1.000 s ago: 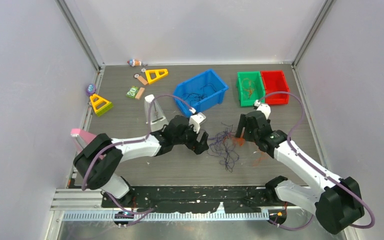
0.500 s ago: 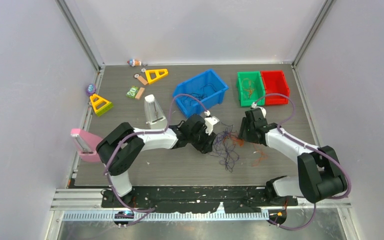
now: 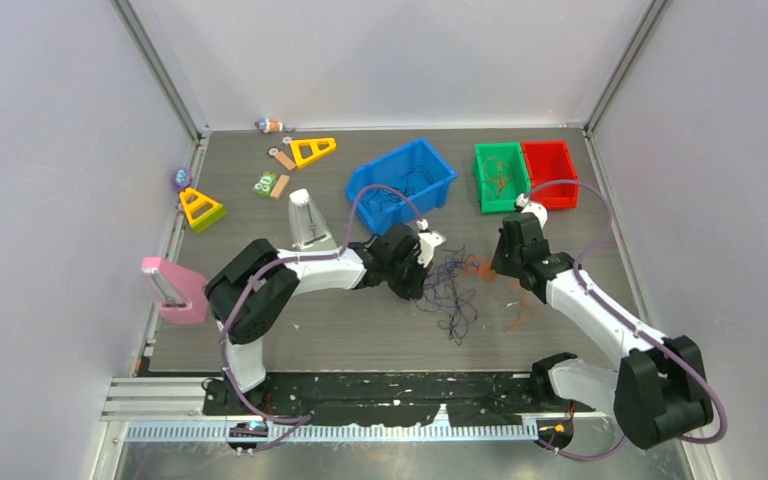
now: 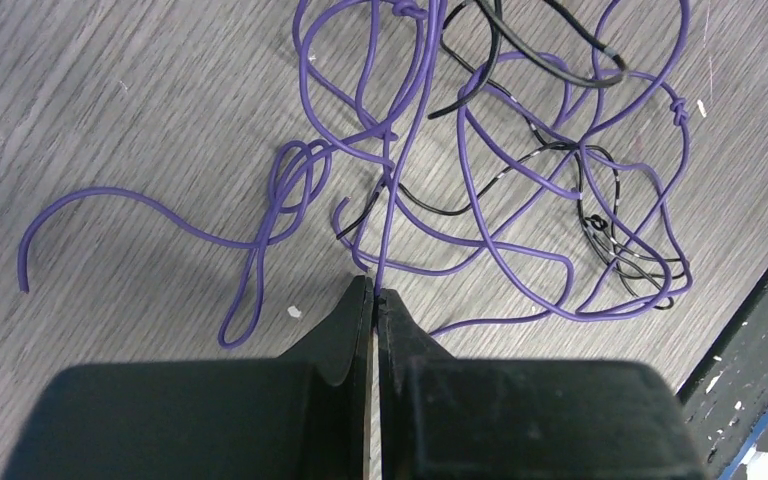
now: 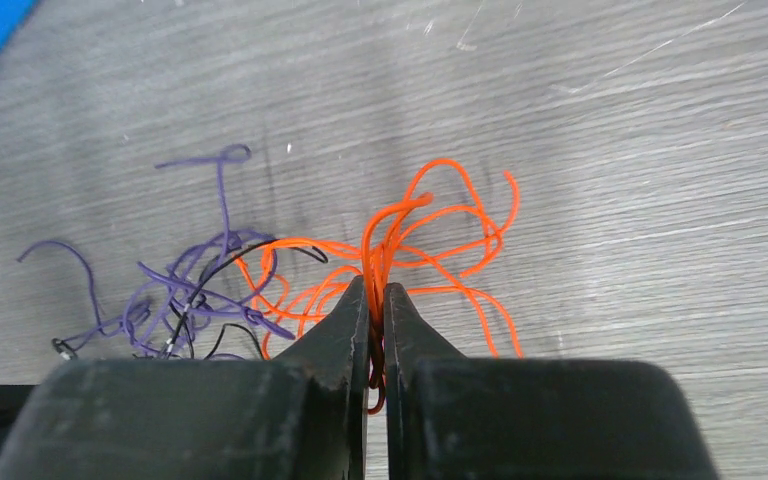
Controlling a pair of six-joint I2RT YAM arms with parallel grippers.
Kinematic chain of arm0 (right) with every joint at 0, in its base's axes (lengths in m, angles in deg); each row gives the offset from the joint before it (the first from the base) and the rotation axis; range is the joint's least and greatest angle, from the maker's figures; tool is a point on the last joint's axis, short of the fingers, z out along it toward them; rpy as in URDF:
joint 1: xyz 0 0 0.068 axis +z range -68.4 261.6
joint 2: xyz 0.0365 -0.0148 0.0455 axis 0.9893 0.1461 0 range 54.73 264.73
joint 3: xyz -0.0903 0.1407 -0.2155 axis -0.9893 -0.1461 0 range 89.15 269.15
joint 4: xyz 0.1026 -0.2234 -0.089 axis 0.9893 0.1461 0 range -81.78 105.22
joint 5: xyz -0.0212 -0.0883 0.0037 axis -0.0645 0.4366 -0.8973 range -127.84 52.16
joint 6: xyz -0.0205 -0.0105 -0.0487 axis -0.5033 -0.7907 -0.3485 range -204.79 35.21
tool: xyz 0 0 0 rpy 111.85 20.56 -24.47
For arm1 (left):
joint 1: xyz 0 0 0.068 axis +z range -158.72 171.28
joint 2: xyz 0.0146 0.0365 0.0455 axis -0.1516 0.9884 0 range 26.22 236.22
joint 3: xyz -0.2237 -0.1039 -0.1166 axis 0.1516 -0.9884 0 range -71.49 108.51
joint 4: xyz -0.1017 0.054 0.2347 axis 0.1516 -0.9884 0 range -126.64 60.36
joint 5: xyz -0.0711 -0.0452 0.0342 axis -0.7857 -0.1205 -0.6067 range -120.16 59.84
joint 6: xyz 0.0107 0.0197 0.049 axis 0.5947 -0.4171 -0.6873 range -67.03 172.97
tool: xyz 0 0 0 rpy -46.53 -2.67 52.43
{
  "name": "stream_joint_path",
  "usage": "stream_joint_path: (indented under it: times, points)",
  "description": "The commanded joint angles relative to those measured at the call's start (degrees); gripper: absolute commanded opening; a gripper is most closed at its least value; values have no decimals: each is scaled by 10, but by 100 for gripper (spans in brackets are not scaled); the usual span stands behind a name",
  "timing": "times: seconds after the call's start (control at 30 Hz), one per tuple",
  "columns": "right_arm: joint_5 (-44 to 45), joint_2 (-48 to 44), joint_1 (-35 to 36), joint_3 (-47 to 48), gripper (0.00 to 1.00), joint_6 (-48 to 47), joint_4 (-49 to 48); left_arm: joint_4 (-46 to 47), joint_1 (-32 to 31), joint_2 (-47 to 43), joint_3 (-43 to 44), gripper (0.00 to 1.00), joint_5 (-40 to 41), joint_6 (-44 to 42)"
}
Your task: Untangle the cables
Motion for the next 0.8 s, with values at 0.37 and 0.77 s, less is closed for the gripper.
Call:
stream_joint_path:
  times: [0.37, 0.77]
  points:
    - [240, -177, -5, 1, 5, 46, 26, 75, -2, -155, -116, 0, 175, -16]
    - [325, -253, -7, -2, 5, 57, 51, 160, 0, -263, -216, 0, 292, -7]
